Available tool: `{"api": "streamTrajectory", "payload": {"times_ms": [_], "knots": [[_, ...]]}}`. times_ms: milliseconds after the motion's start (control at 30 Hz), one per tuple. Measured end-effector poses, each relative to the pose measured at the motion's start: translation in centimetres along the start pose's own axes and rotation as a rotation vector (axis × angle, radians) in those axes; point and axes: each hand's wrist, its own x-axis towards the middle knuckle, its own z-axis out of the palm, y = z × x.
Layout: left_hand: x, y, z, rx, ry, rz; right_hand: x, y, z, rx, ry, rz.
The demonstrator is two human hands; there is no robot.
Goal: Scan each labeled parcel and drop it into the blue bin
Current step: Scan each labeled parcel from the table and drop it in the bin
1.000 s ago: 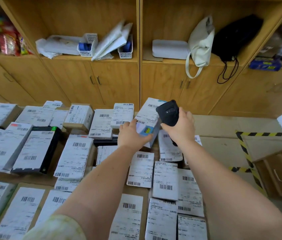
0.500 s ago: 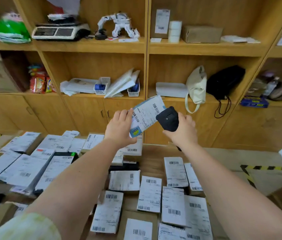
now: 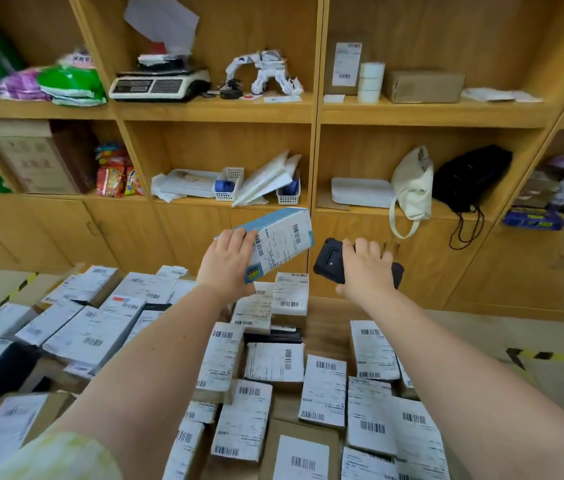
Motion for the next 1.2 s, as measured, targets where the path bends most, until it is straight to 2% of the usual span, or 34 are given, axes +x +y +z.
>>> {"api": "streamTrajectory", "payload": {"times_ms": [367, 633, 700, 833, 967, 1067, 1200], "knots": [[-0.6, -0.6, 0.0, 0.025, 0.014, 0.001, -0.2, -0.4, -0.3, -0.030, 0.021, -0.016], [-0.6, -0.2, 0.7, -0.047, 0.037, -0.028, 0.3, -0.1, 0.3, -0.005, 0.025, 0.021], [-1.1, 0.4, 1.2, -0.122, 0.052, -0.084, 0.2, 0.1, 0.3, 0.064, 0.012, 0.054], [-3.4, 3.1, 1.9, -0.390, 0.141, -0.280, -1.4, 0.4, 0.8, 0.400, 0.000, 0.187], [-5.8, 5.0, 2.4, -0.631, 0.094, -0.471, -5.0, 0.0, 2.5, 0.640, 0.010, 0.286], [-7.6, 6.0, 3.1, -0.758, 0.075, -0.444, -7.9, -1.4, 4.2, 0.683, 0.051, 0.328], [-10.0, 6.3, 4.4, -0.780, -0.015, -0.261, -12.5, -3.6, 6.0, 0.771, 0.118, 0.446]]}}
